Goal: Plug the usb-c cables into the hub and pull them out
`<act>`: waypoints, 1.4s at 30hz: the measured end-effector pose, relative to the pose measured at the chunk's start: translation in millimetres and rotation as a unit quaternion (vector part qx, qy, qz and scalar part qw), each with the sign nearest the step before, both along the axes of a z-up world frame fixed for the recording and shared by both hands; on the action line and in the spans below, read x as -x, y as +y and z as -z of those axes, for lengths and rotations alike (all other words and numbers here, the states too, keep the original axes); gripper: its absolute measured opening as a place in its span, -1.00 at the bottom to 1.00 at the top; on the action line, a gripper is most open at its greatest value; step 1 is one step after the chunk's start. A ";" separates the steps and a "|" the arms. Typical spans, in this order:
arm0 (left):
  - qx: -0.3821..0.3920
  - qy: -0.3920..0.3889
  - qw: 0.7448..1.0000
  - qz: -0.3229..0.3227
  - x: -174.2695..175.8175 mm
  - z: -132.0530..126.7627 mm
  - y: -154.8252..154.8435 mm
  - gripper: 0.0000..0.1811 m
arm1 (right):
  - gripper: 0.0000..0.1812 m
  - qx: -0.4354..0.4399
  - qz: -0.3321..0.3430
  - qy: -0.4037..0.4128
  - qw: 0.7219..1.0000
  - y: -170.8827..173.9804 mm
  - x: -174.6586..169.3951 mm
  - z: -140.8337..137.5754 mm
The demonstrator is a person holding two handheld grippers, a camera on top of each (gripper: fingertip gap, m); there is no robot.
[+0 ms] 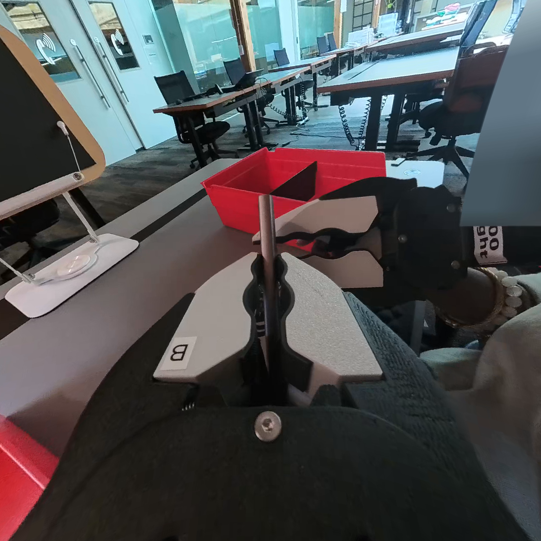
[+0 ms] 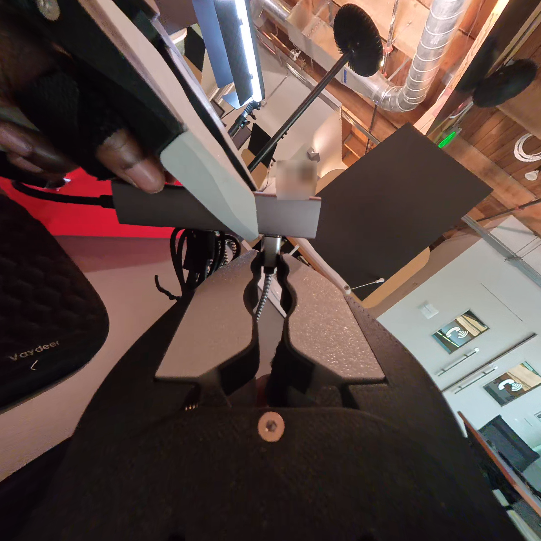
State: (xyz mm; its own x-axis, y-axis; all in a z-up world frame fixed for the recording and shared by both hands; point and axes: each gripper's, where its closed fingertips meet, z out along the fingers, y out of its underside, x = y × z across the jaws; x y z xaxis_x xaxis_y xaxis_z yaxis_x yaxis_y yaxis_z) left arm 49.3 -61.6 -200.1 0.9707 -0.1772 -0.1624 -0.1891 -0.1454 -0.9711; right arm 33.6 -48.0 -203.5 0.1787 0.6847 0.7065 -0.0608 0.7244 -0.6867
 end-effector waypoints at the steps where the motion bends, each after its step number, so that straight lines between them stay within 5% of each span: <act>1: 0.004 -0.004 1.000 0.002 0.9 1.5 0.0 -0.94 | -0.89 0.007 -0.002 -0.003 1.000 -0.3 0.8 2.1; 14: 0.033 -0.015 0.999 0.008 8.4 8.8 -4.2 -0.94 | -0.89 0.009 -0.016 -0.023 1.000 -4.9 5.4 12.0; 19: 0.000 -0.058 0.998 0.031 7.2 -3.2 -2.7 -0.92 | -0.89 0.109 -0.048 -0.037 0.992 -6.8 2.5 -3.5; 22: -0.019 0.002 1.000 0.003 7.2 -12.7 -7.1 -0.93 | -0.89 0.044 -0.045 -0.009 0.998 -9.3 4.5 -11.6; 28: 0.022 -0.002 1.000 0.019 6.5 -1.0 -7.7 -0.92 | -0.89 -0.040 -0.026 -0.021 0.999 -5.5 2.9 -5.1; 33: -0.028 0.007 0.999 0.017 6.4 -19.4 -3.2 -0.93 | -0.90 0.058 -0.012 0.013 0.998 -3.4 2.3 -14.5; 39: -0.035 -0.020 0.998 0.044 2.9 -17.5 -9.2 -0.93 | -0.89 -0.037 -0.041 -0.001 0.998 -5.6 -3.3 -15.1; 42: -0.040 -0.032 0.997 0.052 3.2 -23.2 -13.7 -0.93 | -0.90 0.006 -0.045 0.014 0.999 -11.1 -3.2 -17.9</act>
